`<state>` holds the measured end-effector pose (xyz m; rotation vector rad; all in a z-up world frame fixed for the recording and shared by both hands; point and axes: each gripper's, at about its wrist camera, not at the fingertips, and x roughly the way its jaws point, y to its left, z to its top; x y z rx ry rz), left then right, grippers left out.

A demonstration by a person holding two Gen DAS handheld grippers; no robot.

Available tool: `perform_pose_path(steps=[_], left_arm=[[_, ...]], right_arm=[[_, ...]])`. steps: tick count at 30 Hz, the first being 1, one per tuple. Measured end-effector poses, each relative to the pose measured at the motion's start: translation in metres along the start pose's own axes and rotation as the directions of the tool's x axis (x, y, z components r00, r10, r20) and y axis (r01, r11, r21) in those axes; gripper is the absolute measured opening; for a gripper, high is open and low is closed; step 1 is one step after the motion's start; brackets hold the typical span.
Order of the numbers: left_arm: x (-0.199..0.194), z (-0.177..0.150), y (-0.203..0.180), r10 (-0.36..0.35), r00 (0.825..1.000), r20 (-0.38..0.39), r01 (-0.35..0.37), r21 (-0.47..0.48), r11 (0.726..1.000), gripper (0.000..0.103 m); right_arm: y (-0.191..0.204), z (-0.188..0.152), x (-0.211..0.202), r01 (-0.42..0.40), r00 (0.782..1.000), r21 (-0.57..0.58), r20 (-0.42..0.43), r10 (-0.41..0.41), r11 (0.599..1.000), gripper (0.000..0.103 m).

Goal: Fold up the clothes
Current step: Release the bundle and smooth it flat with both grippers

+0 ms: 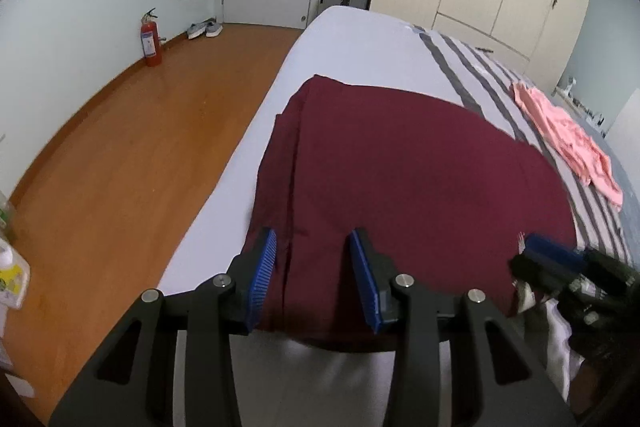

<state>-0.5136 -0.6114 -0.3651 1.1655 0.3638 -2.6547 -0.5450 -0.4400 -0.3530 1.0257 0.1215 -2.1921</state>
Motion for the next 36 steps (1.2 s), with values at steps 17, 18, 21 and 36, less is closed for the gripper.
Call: perform_pose_path(steps=[17,18,21,36], left_arm=[[0.032,0.053,0.005,0.041,0.999,0.004,-0.041,0.032,0.999,0.038],[0.034,0.053,0.005,0.041,0.999,0.002,-0.041,0.030,0.999,0.038],[0.032,0.053,0.005,0.039,0.999,-0.002,-0.039,0.016,0.999,0.038],[-0.041,0.051,0.006,0.119,0.991,0.062,-0.120,0.015,0.993,0.038]], right_arm=[[-0.080,0.018,-0.013,0.139,0.989,0.197,0.025,-0.146,0.970,0.027],[-0.086,0.018,-0.010,0.145,0.988,0.204,0.018,-0.152,0.968,0.027],[-0.091,0.019,-0.007,0.152,0.988,0.192,0.009,-0.157,0.970,0.027],[-0.102,0.023,-0.058,0.210,0.976,0.141,0.031,-0.216,0.968,0.030]])
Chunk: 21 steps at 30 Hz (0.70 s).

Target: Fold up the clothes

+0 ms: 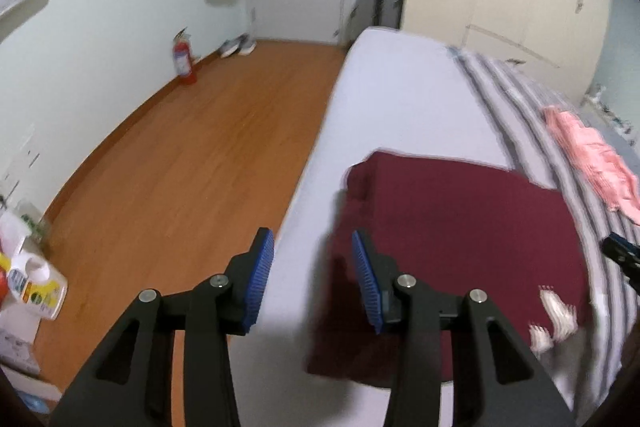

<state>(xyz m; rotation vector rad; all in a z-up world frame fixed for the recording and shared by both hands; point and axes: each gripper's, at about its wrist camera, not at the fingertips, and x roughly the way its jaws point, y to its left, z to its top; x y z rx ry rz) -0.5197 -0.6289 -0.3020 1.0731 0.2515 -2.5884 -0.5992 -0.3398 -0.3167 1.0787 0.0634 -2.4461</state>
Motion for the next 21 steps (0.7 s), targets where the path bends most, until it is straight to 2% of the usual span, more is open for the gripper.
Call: perform_pose_path(steps=[1,3,5,8,10,13,16,21], left_arm=[[-0.012,0.002,-0.005,-0.014,1.000,0.011,0.014,0.008,1.000,0.038],[-0.038,0.002,-0.019,-0.036,0.999,0.032,0.035,0.023,0.999,0.048],[-0.067,-0.002,-0.035,-0.052,0.997,0.058,0.050,0.029,0.998,0.066],[-0.101,-0.017,-0.053,-0.072,0.994,0.080,0.069,0.036,0.997,0.079],[-0.119,-0.028,-0.066,-0.083,0.993,0.082,0.080,0.041,0.996,0.081],[-0.145,-0.047,-0.082,-0.080,0.993,0.087,0.077,0.038,0.996,0.085],[-0.171,-0.066,-0.095,-0.081,0.993,0.081,0.081,0.004,0.997,0.087],[-0.221,-0.099,-0.123,-0.056,0.994,0.096,0.058,-0.022,0.998,0.089]], right_arm=[[0.000,0.000,-0.008,-0.003,1.000,-0.001,0.008,0.003,1.000,0.031],[0.000,0.000,-0.026,-0.010,1.000,0.000,0.025,0.010,1.000,0.036],[-0.001,-0.003,-0.049,-0.013,0.999,0.004,0.048,0.013,1.000,0.055],[-0.004,-0.010,-0.079,-0.028,0.997,0.006,0.077,0.028,1.000,0.064],[-0.007,-0.018,-0.098,-0.028,0.996,0.005,0.087,0.028,1.000,0.066],[-0.013,-0.029,-0.122,-0.015,0.996,0.004,0.090,0.015,1.000,0.076],[-0.024,-0.042,-0.147,-0.022,0.996,0.008,0.089,0.021,1.000,0.077],[-0.042,-0.064,-0.193,-0.026,0.995,0.001,0.097,0.026,1.000,0.087]])
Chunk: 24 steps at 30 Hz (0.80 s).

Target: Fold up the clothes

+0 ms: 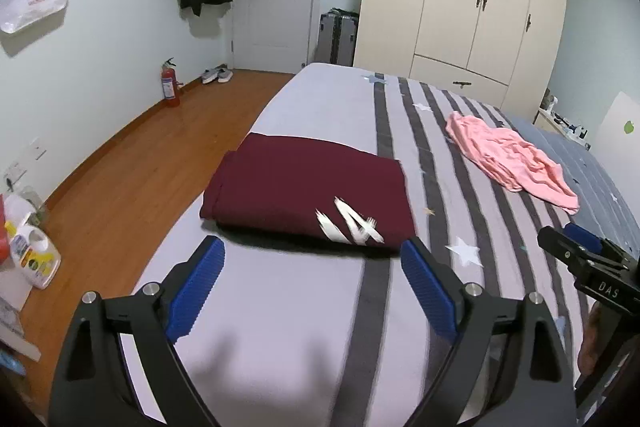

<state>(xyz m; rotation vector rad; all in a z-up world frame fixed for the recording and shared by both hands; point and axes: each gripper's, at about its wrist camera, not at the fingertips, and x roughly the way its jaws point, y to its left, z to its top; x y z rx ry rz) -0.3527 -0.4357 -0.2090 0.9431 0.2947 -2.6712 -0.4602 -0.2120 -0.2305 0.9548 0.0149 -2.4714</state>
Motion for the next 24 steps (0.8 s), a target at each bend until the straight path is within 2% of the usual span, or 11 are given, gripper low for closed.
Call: perform_pose_path(steps=[3,6,11,18,24], left_arm=[[-0.034,-0.014,-0.017,0.023,1.000,0.015,-0.022,-0.037,0.999,0.090],[-0.070,-0.030,-0.036,0.042,0.999,0.033,-0.040,-0.061,0.997,0.096],[-0.110,-0.055,-0.061,0.074,0.996,0.053,-0.070,-0.074,0.995,0.101],[-0.138,-0.102,-0.077,0.113,0.992,0.059,-0.108,-0.074,0.991,0.102],[-0.153,-0.148,-0.083,0.111,0.987,0.119,-0.107,-0.043,0.993,0.102]], right_arm=[[-0.008,-0.012,-0.031,-0.017,1.000,-0.014,0.005,0.017,1.000,0.090],[-0.016,-0.024,-0.063,-0.030,1.000,-0.045,-0.001,0.030,0.999,0.092],[-0.027,-0.043,-0.111,-0.067,0.998,-0.073,0.002,0.068,0.995,0.098],[-0.031,-0.078,-0.146,-0.091,0.995,-0.093,0.025,0.093,0.992,0.100],[-0.026,-0.115,-0.159,-0.093,0.992,-0.134,0.076,0.104,0.987,0.101]])
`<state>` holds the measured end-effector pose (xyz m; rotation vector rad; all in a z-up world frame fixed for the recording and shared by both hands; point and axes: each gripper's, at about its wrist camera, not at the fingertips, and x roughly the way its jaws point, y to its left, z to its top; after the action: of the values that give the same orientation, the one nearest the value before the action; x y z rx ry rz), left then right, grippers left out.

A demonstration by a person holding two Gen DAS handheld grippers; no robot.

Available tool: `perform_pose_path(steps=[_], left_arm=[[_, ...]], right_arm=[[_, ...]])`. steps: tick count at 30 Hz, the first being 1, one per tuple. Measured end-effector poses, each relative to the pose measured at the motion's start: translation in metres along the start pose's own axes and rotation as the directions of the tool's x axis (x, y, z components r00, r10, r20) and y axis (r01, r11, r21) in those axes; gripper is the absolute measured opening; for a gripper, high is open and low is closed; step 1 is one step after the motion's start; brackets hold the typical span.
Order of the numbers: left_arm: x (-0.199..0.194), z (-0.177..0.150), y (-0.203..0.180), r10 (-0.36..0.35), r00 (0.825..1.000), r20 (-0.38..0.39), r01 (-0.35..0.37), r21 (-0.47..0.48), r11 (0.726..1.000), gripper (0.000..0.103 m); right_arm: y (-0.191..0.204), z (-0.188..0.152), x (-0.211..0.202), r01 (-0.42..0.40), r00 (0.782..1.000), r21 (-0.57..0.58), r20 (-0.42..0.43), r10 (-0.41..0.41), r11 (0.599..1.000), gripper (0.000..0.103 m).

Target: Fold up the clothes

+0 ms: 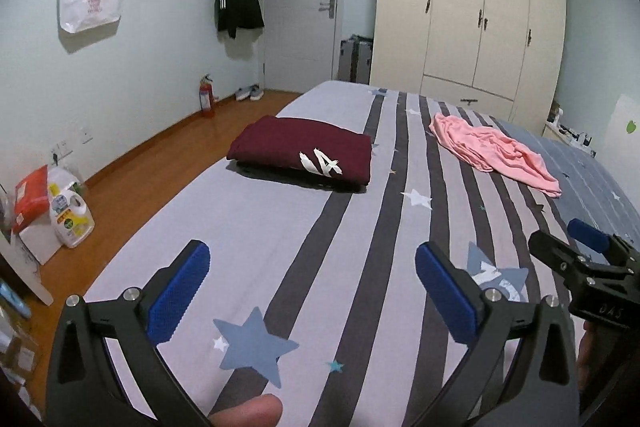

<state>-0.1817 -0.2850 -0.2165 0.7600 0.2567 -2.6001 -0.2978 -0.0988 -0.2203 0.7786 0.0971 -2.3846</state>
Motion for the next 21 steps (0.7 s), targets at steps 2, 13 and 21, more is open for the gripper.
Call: perform_pose_path(steps=[2,13,21], left_arm=[[-0.010,-0.013,0.001,-0.005,1.000,0.016,0.005,-0.003,1.000,0.102],[-0.131,-0.032,0.003,-0.003,0.994,0.107,0.007,-0.032,0.999,0.102],[-0.250,-0.029,-0.014,0.039,0.986,0.161,-0.035,-0.028,0.999,0.102]], right_arm=[[0.006,-0.011,-0.007,-0.013,1.000,-0.023,0.024,0.013,1.000,0.101],[0.040,-0.037,-0.108,-0.036,0.993,-0.033,0.107,0.039,0.999,0.102],[0.062,-0.027,-0.227,-0.052,0.988,-0.051,0.141,0.059,0.997,0.102]])
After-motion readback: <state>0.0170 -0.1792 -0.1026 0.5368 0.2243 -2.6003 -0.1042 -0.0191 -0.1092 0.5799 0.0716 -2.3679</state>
